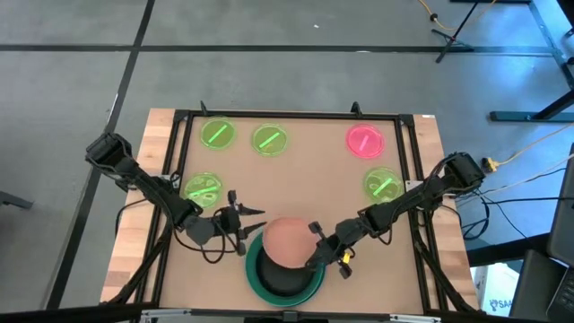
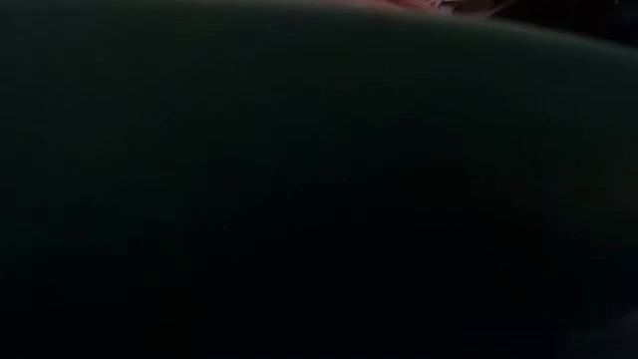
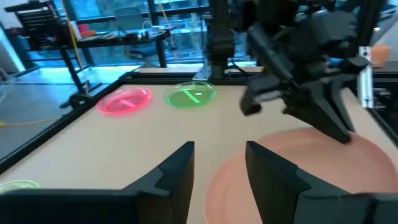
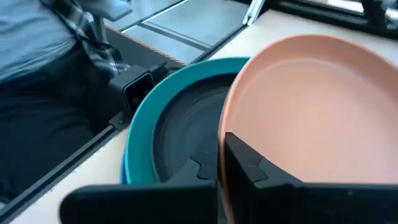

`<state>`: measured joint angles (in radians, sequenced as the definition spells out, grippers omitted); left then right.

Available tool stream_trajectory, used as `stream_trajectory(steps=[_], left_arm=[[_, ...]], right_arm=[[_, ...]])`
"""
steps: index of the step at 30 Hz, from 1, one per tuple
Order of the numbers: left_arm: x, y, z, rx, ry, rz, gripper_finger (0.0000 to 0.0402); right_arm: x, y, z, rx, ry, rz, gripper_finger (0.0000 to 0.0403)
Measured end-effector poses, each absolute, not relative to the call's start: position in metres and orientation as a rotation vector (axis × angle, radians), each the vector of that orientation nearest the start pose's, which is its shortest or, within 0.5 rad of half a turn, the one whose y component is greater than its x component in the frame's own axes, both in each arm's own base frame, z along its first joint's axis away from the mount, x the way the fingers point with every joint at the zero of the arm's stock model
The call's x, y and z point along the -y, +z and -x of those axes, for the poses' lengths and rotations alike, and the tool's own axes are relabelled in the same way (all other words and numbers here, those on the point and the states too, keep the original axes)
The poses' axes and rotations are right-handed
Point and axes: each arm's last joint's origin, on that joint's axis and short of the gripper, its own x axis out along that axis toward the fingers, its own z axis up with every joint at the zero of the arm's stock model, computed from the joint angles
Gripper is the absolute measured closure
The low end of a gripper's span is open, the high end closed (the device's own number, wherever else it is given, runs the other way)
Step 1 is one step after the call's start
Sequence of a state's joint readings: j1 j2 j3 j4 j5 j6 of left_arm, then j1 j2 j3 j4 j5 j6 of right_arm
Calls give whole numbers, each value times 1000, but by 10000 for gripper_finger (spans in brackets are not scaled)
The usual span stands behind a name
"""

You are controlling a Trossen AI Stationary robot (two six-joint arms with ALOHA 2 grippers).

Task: Stack plastic plates
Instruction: Stack the orange plate on top of the black plate, then stack the light green plate on top of the orange plate

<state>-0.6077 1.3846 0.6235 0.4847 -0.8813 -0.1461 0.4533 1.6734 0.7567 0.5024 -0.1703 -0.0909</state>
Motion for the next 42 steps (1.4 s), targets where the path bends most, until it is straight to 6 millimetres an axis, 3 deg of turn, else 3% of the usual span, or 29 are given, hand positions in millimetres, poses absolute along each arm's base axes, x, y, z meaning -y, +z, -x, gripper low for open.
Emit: stream_trajectory(steps=[10, 16, 22, 28, 33, 42], left_arm=[[135, 213, -240, -194, 242, -28, 264], [135, 213, -240, -196, 242, -29, 264], [136, 212, -240, -208, 207, -31, 264], [139, 210, -238, -230, 160, 0, 264], [141, 208, -237, -251, 129, -2, 264], [139, 194, -245, -297, 148, -2, 264]], right_arm=[[-155, 150, -305, -392, 641, 16, 394], [-157, 145, -309, -378, 640, -4, 340], [-156, 167, -308, -433, 635, 9, 274], [-148, 199, -290, -623, 546, 36, 261], [-135, 205, -271, -774, 329, 55, 264], [-104, 186, -234, -1076, -276, 62, 265]])
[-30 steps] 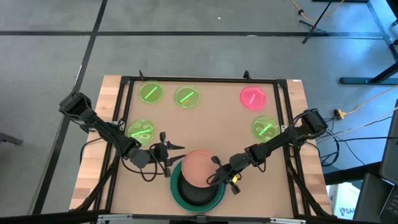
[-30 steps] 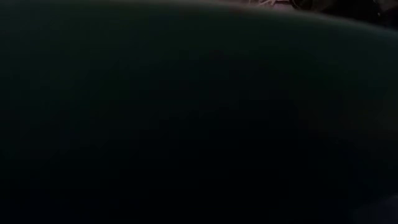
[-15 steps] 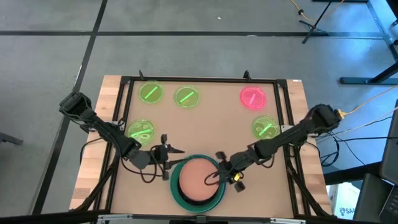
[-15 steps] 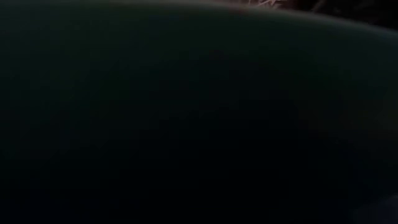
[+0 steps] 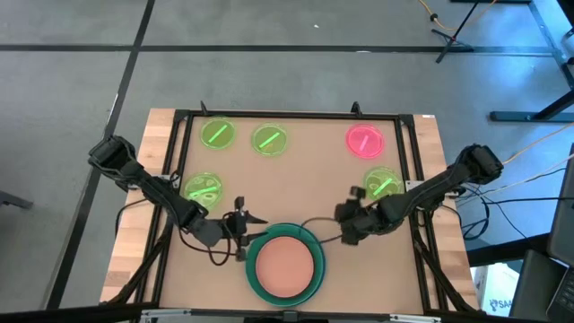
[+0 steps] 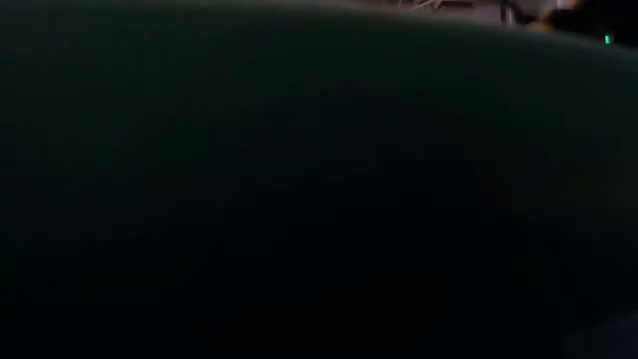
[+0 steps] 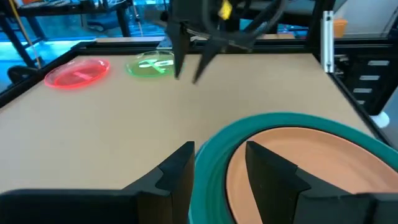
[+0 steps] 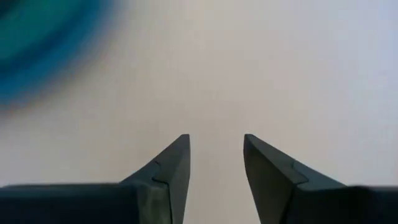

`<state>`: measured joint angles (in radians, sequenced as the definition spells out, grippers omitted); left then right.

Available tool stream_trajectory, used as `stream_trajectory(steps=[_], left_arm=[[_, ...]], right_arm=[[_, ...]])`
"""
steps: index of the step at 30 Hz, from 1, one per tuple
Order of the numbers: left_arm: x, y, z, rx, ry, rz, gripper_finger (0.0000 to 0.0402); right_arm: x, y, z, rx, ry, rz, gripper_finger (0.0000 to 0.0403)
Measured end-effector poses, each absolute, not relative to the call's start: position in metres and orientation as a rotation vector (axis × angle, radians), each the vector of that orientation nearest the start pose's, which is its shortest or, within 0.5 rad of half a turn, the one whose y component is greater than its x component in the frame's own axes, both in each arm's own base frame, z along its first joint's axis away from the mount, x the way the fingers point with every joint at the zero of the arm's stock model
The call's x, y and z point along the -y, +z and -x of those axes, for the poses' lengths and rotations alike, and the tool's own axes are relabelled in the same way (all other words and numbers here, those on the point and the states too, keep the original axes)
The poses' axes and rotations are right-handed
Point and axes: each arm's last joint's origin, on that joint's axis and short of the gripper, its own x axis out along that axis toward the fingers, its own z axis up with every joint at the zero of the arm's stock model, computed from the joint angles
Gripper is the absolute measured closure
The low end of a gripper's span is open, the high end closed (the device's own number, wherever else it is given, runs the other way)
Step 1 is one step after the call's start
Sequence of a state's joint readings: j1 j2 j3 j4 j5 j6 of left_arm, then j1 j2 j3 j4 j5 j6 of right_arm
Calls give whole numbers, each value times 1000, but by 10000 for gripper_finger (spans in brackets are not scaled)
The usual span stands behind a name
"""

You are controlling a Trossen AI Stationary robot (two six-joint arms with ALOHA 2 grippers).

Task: Stack plastic plates
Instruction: Stack the light green plate on top of the orange plate

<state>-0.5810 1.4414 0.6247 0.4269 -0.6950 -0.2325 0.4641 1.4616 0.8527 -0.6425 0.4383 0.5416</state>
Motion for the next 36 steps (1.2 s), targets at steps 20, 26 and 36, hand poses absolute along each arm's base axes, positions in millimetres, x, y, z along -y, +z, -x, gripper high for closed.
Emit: stream_trajectory(steps=[20, 26, 36], left_arm=[[135, 194, -247, -291, 160, 29, 264], [135, 194, -247, -292, 158, 32, 264], [137, 194, -246, -293, 150, 27, 264]], right_arm=[[-67, 135, -177, -1260, -793, -108, 265], [-50, 126, -175, -1292, -850, -161, 271], [-49, 121, -179, -1296, -749, -112, 388]])
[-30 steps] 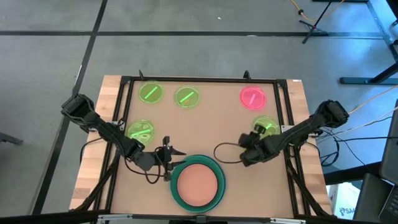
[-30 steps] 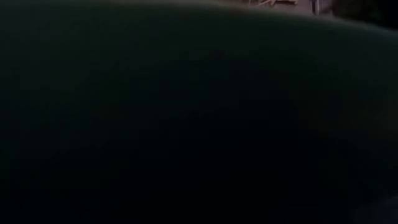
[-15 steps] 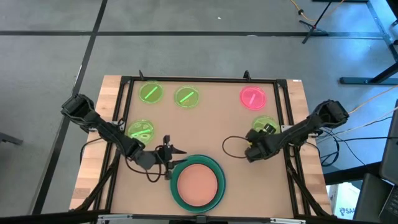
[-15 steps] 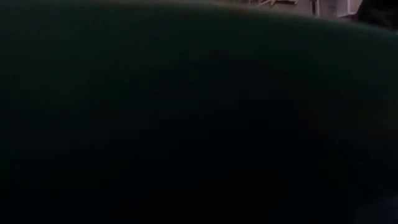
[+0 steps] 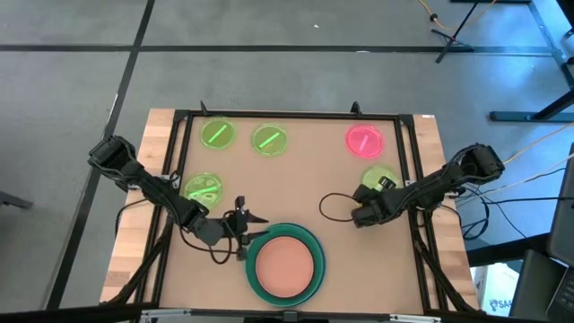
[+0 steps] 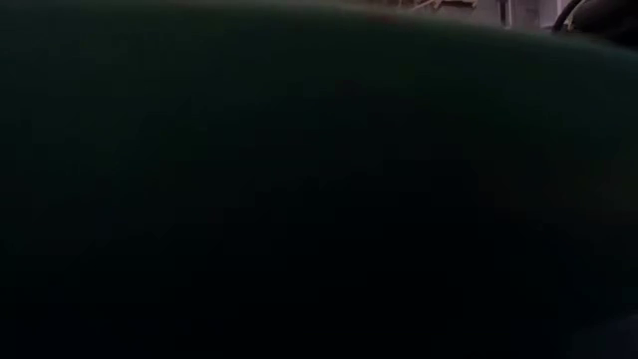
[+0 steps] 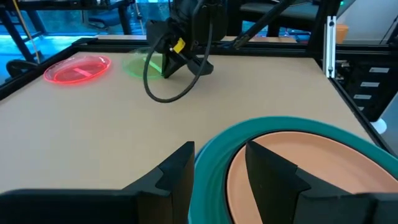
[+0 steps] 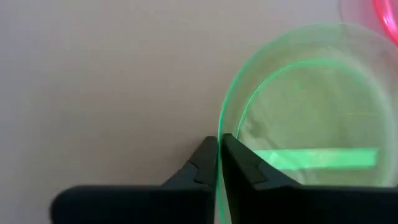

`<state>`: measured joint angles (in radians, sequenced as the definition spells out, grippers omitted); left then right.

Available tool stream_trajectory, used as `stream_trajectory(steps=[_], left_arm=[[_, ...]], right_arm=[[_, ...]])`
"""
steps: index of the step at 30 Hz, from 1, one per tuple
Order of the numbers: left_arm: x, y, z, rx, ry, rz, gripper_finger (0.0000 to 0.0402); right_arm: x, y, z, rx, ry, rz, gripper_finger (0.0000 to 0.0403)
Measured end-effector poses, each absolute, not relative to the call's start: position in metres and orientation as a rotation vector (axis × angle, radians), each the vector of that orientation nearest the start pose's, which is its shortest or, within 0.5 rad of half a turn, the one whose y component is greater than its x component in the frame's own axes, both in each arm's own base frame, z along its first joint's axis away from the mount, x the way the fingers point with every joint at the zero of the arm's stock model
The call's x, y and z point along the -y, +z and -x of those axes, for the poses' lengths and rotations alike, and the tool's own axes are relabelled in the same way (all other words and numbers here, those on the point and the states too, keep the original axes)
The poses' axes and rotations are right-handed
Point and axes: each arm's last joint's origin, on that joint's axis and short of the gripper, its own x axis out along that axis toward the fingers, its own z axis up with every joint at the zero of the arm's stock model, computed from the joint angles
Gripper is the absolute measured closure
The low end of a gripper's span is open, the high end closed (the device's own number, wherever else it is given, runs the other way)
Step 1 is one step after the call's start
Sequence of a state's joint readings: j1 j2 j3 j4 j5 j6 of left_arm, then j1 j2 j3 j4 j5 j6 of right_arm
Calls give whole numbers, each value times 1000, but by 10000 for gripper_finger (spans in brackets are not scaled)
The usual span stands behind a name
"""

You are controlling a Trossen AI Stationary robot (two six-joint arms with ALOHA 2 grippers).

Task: Stack plastic plates
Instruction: Stack the light green plate on top of the orange plate

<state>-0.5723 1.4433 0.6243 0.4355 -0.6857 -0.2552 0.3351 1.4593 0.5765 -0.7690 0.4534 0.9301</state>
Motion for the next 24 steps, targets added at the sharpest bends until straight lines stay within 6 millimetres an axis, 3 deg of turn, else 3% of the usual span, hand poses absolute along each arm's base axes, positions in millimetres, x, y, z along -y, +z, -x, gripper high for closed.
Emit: stream_trajectory(steps=[3, 9, 17, 24], left_arm=[[134, 194, -248, -293, 160, 28, 264], [134, 194, -248, -292, 160, 34, 264], [134, 194, -248, -292, 164, 34, 264], [135, 194, -247, -293, 159, 33, 264]], right_arm=[[-50, 122, -182, -1293, -703, -70, 393], [-63, 141, -208, -1190, -573, -72, 398], [-103, 163, -242, -861, -206, 25, 401], [-137, 186, -255, -565, 114, 130, 402]])
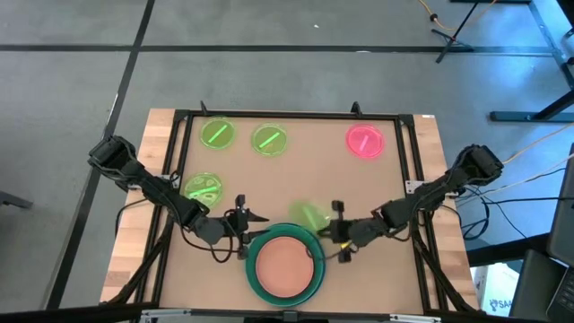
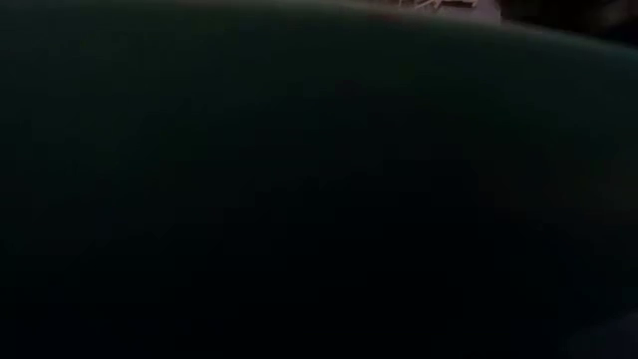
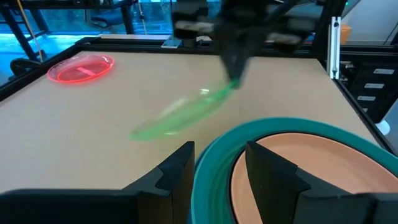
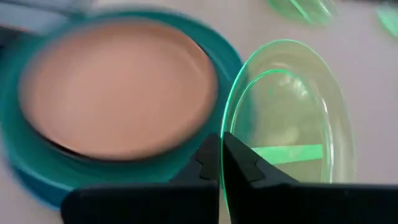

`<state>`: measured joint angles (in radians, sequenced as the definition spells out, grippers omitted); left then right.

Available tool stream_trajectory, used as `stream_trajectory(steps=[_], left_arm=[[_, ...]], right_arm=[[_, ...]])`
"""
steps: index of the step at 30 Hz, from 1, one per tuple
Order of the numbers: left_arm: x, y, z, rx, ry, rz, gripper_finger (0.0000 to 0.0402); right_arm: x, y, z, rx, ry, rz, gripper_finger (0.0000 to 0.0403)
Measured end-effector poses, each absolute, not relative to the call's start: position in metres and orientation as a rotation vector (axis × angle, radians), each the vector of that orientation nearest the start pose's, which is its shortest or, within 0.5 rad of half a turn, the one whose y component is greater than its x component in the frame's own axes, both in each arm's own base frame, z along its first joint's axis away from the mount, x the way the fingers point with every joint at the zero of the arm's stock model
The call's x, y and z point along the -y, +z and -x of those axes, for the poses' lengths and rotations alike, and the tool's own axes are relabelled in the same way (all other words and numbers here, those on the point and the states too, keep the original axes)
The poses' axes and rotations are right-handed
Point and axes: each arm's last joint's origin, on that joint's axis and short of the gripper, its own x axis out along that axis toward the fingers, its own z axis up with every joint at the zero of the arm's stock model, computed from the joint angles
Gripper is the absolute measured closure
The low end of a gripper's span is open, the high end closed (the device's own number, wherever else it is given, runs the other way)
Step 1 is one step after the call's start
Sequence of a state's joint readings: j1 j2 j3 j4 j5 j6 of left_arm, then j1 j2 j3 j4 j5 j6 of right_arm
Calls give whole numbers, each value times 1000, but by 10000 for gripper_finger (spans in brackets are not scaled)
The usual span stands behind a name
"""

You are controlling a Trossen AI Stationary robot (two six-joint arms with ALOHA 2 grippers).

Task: Stack plastic plates
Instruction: Stack the light green plate on top of the orange plate, then stack the bottom light green plate on top of the light green plate

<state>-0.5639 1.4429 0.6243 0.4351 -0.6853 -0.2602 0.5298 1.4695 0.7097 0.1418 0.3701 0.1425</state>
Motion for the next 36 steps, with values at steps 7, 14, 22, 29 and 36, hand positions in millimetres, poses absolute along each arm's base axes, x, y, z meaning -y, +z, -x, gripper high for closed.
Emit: stream_trajectory(steps=[7, 14, 22, 29, 36], left_arm=[[136, 193, -247, -292, 158, 50, 264], [135, 193, -247, -296, 160, 50, 264], [133, 193, -248, -301, 150, 59, 264], [132, 193, -249, -297, 154, 64, 264], [128, 208, -242, -295, 164, 88, 264]], right_arm=[[-173, 189, -267, -369, 417, 147, 402], [-204, 173, -295, -416, 547, 185, 402], [-202, 171, -308, -459, 539, 151, 398], [-202, 174, -309, -441, 527, 122, 305], [-192, 201, -293, -489, 535, 165, 214]])
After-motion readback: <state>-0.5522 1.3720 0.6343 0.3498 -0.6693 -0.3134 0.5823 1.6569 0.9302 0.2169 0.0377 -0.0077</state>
